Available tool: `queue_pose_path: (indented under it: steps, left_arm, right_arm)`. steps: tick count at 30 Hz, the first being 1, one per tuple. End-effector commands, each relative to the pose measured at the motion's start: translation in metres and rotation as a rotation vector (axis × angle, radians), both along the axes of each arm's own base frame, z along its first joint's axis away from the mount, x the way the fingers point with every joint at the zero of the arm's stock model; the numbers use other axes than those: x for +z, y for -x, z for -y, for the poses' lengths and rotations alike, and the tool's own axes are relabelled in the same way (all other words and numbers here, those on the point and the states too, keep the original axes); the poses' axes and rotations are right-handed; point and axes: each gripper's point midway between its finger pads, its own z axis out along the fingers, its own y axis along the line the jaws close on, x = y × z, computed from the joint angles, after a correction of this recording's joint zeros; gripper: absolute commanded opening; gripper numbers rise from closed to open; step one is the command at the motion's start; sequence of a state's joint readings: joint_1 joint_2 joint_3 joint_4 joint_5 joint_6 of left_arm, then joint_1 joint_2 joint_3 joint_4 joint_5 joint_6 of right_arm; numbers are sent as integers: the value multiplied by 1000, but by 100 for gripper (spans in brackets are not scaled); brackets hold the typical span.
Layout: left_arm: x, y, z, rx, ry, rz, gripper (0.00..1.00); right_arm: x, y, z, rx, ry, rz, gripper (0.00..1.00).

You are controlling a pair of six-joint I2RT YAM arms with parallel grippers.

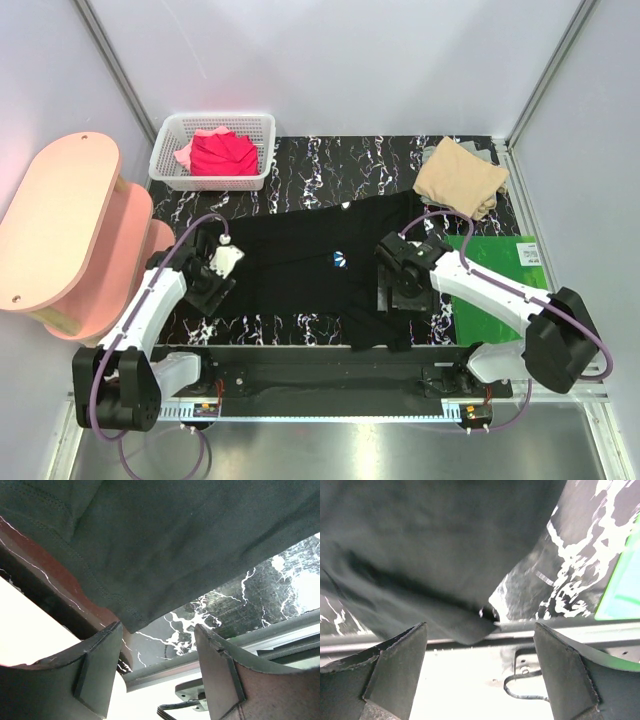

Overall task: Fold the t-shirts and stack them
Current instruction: Grap the side of the flattened tshirt closest away from the robot with both arms

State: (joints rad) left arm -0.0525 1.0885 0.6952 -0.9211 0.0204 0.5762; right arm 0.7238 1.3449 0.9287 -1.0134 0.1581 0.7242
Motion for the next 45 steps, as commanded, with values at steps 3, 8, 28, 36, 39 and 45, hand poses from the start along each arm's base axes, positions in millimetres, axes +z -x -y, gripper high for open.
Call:
queue_pose_path:
  steps: [3,8,28,36,39,45]
  left_arm:
    - [-7,2,3,-8,11,-22,64]
    - [-19,6,1,7,-1,-39,64]
    - [-38,-15,-4,67,1,-13,58]
    - [-37,-18,-3,59,12,-9,32]
    - [-35,-19,-3,56,12,2,32]
    - [-33,-21,-5,56,5,16,32]
  right_arm:
    - [-8,40,-10,9,-60,-71,94]
    - [-10,55,-18,52,-91,-109,94]
    - [-14,49,-122,657,199,93,97]
    - [-28,49,-128,642,207,78,95]
    - [-37,50,-125,620,222,66,91]
    - [-55,55,-115,561,238,22,79]
